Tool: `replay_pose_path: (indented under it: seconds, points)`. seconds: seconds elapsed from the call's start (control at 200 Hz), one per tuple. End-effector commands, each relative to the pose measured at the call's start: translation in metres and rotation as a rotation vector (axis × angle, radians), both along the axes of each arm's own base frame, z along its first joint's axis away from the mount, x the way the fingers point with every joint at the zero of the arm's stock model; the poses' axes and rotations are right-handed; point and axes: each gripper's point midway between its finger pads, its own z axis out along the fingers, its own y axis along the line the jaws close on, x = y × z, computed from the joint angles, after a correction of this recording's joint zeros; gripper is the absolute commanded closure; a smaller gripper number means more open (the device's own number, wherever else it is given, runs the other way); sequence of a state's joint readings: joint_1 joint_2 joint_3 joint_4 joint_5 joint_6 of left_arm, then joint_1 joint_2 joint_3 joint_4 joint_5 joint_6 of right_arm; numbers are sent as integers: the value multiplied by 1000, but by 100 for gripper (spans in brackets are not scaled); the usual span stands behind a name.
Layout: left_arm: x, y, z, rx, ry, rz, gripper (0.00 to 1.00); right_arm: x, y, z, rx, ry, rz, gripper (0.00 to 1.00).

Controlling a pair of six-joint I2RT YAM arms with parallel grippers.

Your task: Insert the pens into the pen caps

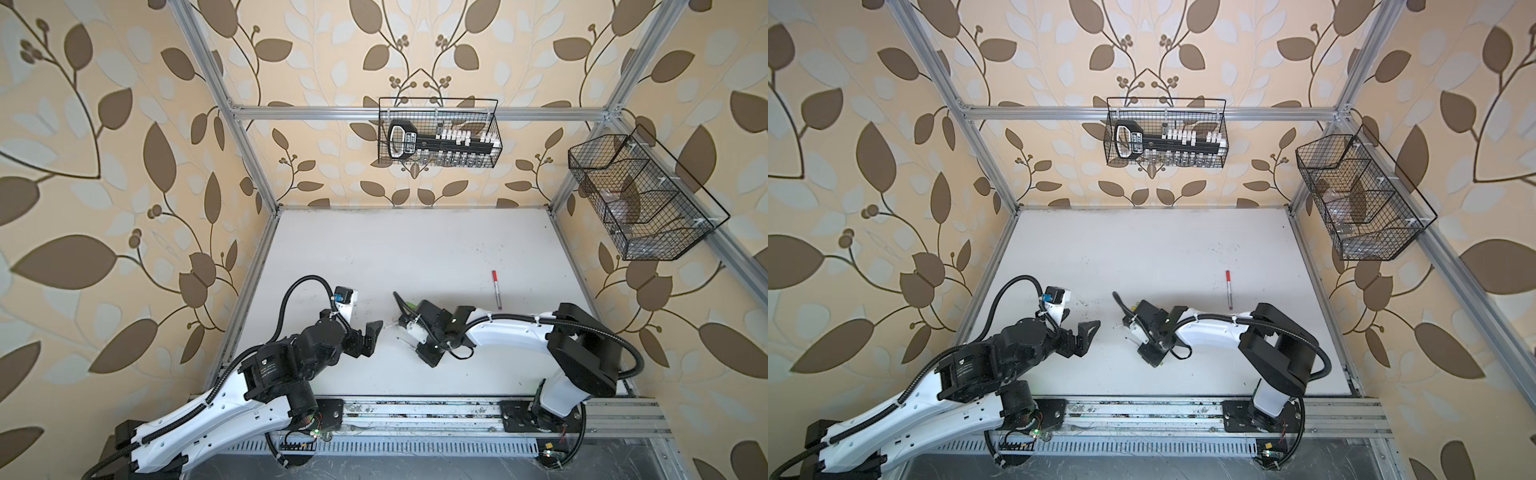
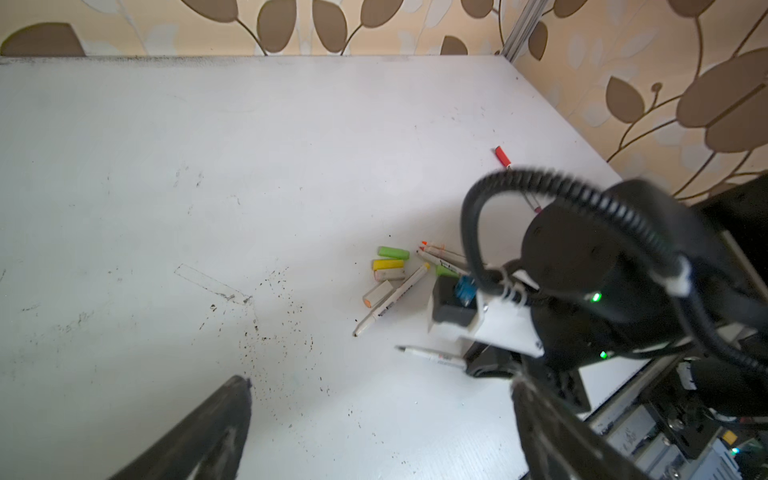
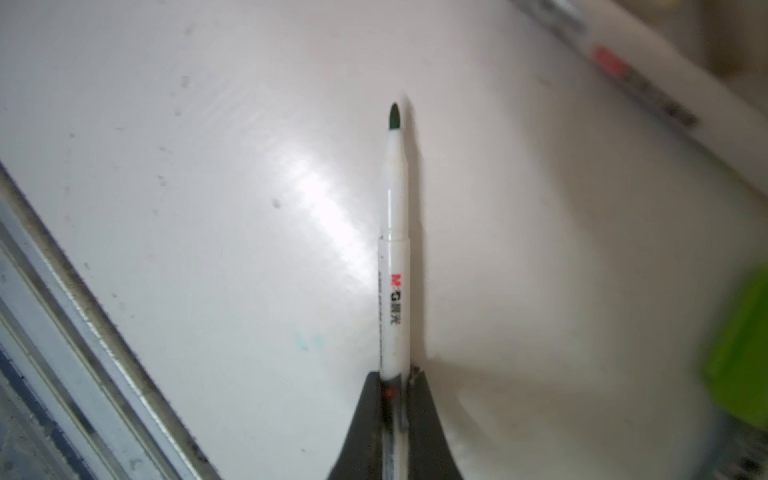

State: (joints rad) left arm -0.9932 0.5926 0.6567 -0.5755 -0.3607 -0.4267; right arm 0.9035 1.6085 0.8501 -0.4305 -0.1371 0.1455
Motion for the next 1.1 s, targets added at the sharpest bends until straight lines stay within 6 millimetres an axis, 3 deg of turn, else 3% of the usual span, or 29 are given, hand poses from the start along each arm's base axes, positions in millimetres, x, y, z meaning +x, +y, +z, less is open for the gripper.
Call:
replay_pose_path:
  seconds: [0.0,0.265,0.42,0.67,0.76,0.835,0.85,0.915,1.095]
  points:
    - [8,-19,13,-31,-19,-37,1,14,-10,26,129,1,-125,98]
    - [21,-69,-15,-21,63,-123,1,61,-82,63,253,-74,-410,99]
    - [31,-94,-33,-25,131,-162,3,74,-113,79,299,-129,-505,98]
    - [41,-125,-63,-14,302,-264,13,76,-120,91,326,-167,-521,99]
    - [43,-139,-75,-20,386,-307,23,76,-121,94,336,-181,-523,99]
    - [47,-154,-77,-64,441,-332,38,75,-120,95,341,-183,-519,99]
    - [48,-157,-87,-61,475,-334,40,75,-121,95,341,-184,-520,99]
    - [53,-169,-96,-88,540,-337,49,75,-121,95,342,-186,-519,99]
    - [71,-183,-112,-115,593,-259,60,74,-120,100,355,-198,-513,99]
